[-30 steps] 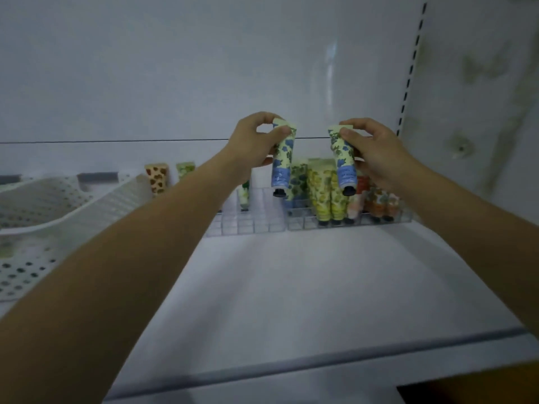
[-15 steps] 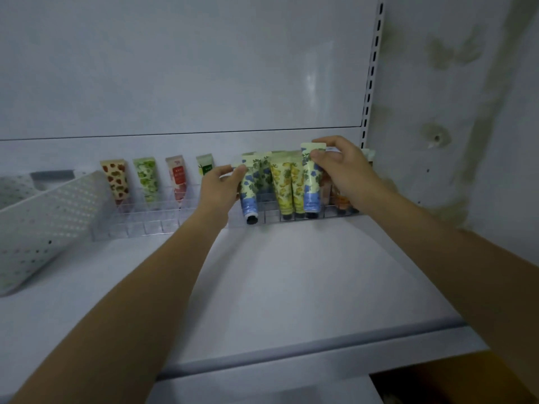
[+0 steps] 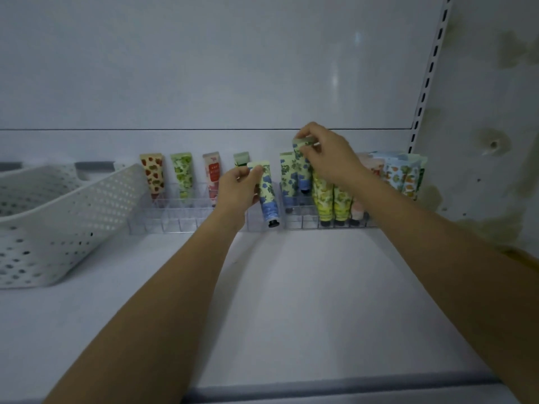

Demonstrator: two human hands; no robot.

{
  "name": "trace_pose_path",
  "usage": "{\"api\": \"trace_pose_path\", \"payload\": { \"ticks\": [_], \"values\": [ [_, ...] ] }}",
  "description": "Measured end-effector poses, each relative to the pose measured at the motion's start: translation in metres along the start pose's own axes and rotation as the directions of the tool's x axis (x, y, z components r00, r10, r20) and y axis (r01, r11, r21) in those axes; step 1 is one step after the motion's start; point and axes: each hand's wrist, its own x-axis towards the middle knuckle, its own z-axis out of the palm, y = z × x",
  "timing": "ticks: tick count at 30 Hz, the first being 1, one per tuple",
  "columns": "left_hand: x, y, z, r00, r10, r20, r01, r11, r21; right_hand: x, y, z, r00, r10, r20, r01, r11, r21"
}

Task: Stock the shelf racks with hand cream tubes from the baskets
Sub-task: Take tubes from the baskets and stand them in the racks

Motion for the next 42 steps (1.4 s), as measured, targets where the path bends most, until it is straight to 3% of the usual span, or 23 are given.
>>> {"api": "trace_pose_path", "payload": {
  "ticks": [4, 8, 13, 18, 22, 29, 32, 38, 42],
  "values": [
    [0.002, -0.002, -0.004, 1.0, -0.006, -0.023, 0.007, 1.0, 0.01, 0.008, 0.011, -0.003, 0.99, 0.08, 0.118, -0.056, 0.979, -0.194],
    [0.001, -0.001, -0.005, 0.999, -0.012, -0.038, 0.012, 1.0, 0.007, 0.012, 0.012, 0.004, 0.991, 0.07, 0.116, -0.024, 0.931, -0.363],
    [-0.002, 0.001, -0.003, 0.999, 0.027, -0.02, -0.026, 1.0, 0.012, 0.003, 0.02, 0.011, 0.997, -0.048, 0.058, 0.071, 0.843, -0.533],
    [-0.002, 0.001, -0.001, 0.999, 0.043, -0.026, -0.043, 0.999, 0.003, -0.013, 0.026, 0.007, 0.933, -0.357, -0.032, 0.286, 0.795, -0.534],
    [-0.002, -0.001, 0.002, 0.997, 0.075, -0.036, -0.075, 0.997, -0.011, -0.038, 0.02, 0.012, 0.891, -0.453, -0.009, 0.379, 0.755, -0.535],
    [-0.009, 0.01, 0.013, 0.975, 0.214, -0.057, -0.219, 0.97, -0.106, -0.094, 0.037, 0.033, 0.928, -0.317, 0.196, 0.371, 0.842, -0.392],
    [-0.008, 0.014, 0.022, 0.967, 0.252, -0.032, -0.254, 0.962, -0.103, -0.096, 0.037, 0.035, 0.932, -0.285, 0.223, 0.35, 0.864, -0.362],
    [0.003, 0.016, 0.038, 0.957, 0.286, 0.056, -0.289, 0.955, 0.06, -0.097, 0.036, 0.037, 0.925, -0.333, 0.182, 0.377, 0.859, -0.346],
    [0.013, 0.008, 0.041, 0.968, 0.186, 0.171, -0.219, 0.955, 0.202, -0.097, 0.036, 0.038, 0.927, -0.322, 0.191, 0.37, 0.864, -0.342]
  ]
}}
